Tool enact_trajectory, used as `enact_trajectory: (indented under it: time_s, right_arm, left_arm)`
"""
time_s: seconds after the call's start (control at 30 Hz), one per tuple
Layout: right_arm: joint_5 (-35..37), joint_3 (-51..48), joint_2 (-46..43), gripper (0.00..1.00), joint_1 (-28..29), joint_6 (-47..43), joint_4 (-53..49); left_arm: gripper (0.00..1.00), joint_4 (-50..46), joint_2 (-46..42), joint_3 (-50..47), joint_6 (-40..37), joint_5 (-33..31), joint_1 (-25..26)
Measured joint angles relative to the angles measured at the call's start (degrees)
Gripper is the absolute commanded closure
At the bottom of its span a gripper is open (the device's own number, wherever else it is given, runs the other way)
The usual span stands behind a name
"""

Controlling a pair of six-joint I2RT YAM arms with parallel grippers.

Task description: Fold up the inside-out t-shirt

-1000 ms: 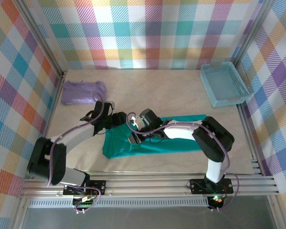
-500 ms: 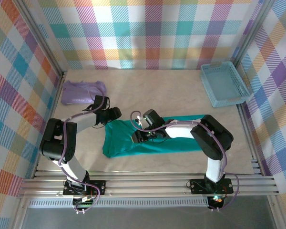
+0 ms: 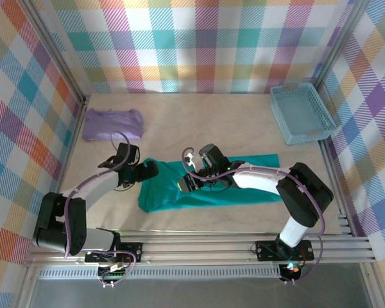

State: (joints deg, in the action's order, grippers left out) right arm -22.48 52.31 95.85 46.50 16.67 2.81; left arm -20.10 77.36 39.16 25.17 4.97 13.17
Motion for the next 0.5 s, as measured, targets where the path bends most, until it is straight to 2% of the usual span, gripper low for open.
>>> enact_trajectory:
  time_s: [0.13,0.27,0.5]
  right_arm:
    - [0.76,0.0,0.0,0.43,-0.04,-0.87,-0.94]
    - [1.03,0.0,0.0,0.43,-0.04,-1.09,-1.2]
    - [2.82,-0.52,-0.83,0.43,-0.46,-1.16,-1.92]
  left_arm:
    - [0.01,-1.75,0.24,-0.72,-0.57,0.13,3.17]
    - [0.06,-1.16,2.75,-0.74,-1.03,0.15,6.49]
    - [0.28,-0.96,4.55,-0.61,-1.01,-6.67,10.88]
